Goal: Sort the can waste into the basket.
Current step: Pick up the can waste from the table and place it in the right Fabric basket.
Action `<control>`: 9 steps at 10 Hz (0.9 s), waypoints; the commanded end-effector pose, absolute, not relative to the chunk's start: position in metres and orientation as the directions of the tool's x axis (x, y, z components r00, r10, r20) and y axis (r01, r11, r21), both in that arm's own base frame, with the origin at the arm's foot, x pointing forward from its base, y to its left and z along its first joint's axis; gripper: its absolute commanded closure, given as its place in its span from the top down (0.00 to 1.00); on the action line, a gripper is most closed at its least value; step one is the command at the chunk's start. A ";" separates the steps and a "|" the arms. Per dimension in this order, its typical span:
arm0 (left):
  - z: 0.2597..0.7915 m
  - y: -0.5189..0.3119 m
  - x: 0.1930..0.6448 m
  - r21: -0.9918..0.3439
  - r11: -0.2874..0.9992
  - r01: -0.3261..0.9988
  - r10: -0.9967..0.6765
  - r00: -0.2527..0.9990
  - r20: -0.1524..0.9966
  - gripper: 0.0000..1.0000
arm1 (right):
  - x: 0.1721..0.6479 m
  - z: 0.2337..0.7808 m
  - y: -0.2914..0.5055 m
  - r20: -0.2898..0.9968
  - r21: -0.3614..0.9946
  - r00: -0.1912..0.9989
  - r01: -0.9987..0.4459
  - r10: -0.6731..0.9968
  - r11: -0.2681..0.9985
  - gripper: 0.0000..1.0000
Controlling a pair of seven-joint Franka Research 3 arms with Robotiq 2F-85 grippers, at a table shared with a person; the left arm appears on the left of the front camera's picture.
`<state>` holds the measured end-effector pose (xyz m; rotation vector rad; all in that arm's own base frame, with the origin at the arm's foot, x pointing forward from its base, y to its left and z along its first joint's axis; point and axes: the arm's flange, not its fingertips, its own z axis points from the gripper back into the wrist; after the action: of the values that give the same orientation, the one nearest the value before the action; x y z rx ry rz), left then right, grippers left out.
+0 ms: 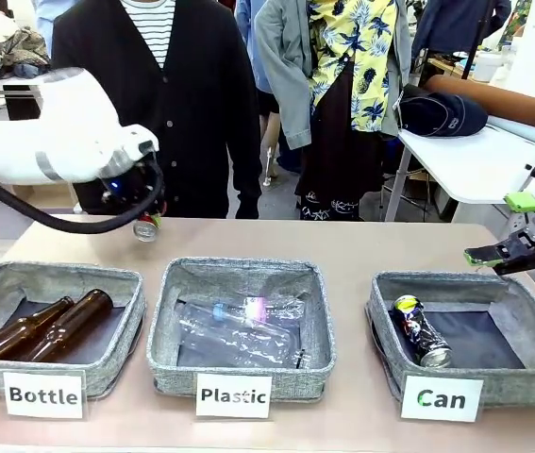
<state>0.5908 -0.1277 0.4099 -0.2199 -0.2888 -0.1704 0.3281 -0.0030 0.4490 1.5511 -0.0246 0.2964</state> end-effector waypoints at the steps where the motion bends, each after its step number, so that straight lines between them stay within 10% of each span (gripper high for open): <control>1: 0.464 -0.085 0.496 -0.296 0.826 0.479 -0.431 0.876 0.217 0.00 | 0.328 0.452 -0.001 0.209 0.978 0.963 -0.208 0.168 -0.026 1.00; 6: 0.463 -0.043 0.384 -0.084 0.124 0.989 -0.946 0.144 0.292 0.00 | 0.328 0.452 -0.001 0.209 0.978 0.963 -0.208 0.168 -0.026 1.00; 7: 0.457 -0.028 0.377 -0.012 0.125 0.992 -0.887 0.117 0.446 0.00 | 0.328 0.452 -0.001 0.209 0.978 0.963 -0.208 0.168 -0.026 1.00; 8: 0.472 -0.054 0.387 -0.251 0.400 0.881 -0.868 0.452 0.204 0.00 | 0.328 0.452 -0.001 0.209 0.978 0.963 -0.208 0.168 -0.026 1.00; 9: 0.472 -0.054 0.387 -0.251 0.400 0.881 -0.868 0.452 0.204 0.00 | 0.328 0.452 -0.001 0.209 0.978 0.963 -0.208 0.168 -0.026 1.00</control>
<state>0.3805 -0.0421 0.4650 -0.3097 -0.1046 -1.2075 0.3280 -0.0030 0.4490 1.5512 -0.0247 0.2965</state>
